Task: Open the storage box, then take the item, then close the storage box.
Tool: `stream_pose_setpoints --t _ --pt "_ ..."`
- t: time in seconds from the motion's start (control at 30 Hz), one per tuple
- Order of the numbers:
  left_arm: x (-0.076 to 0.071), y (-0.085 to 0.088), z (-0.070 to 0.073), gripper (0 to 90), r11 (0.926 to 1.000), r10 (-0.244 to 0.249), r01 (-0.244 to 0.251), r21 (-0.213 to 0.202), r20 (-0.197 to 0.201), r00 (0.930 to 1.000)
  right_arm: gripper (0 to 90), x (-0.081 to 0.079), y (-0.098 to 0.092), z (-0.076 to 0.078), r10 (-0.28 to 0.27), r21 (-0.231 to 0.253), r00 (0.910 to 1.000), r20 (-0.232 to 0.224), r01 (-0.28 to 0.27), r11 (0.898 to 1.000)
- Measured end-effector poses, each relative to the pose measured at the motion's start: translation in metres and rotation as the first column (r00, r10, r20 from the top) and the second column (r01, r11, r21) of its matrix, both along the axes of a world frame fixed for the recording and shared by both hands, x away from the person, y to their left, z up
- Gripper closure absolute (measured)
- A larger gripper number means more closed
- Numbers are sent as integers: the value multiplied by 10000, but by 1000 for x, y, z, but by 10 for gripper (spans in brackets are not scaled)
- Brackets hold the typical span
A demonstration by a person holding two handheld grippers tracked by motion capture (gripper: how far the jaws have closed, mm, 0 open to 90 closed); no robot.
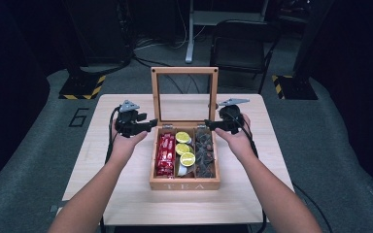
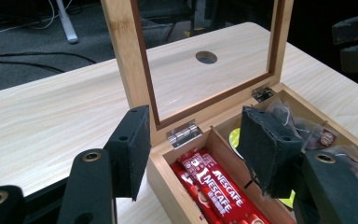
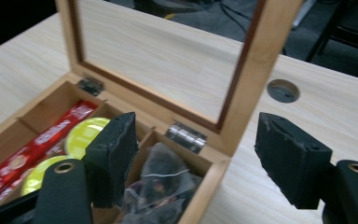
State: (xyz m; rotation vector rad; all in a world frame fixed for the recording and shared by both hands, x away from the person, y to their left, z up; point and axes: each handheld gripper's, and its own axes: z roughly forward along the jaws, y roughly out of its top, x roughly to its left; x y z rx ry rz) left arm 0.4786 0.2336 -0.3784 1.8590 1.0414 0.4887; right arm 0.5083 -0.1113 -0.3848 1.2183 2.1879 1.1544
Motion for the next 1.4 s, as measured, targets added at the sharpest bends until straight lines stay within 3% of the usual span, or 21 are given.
stream_pose_setpoints --t 0.33,0.43,1.0,1.4 --pt "-7 12 4 438 9998 200 -200 -38 67 9998 296 -24 8 4 795 50 9968 99 -795 9968" --pt "-8 13 5 438 9998 215 -214 -48 103 9997 296 -30 10 2 1009 -160 9947 207 -1006 9948" --pt "-13 4 4 437 9999 -124 125 -24 85 9999 331 -53 23 -13 1637 54 9862 257 -1639 9865" --pt "-14 5 5 437 9999 -106 107 -40 116 9999 328 -64 39 -32 2370 -93 9715 -6 -2370 9715"
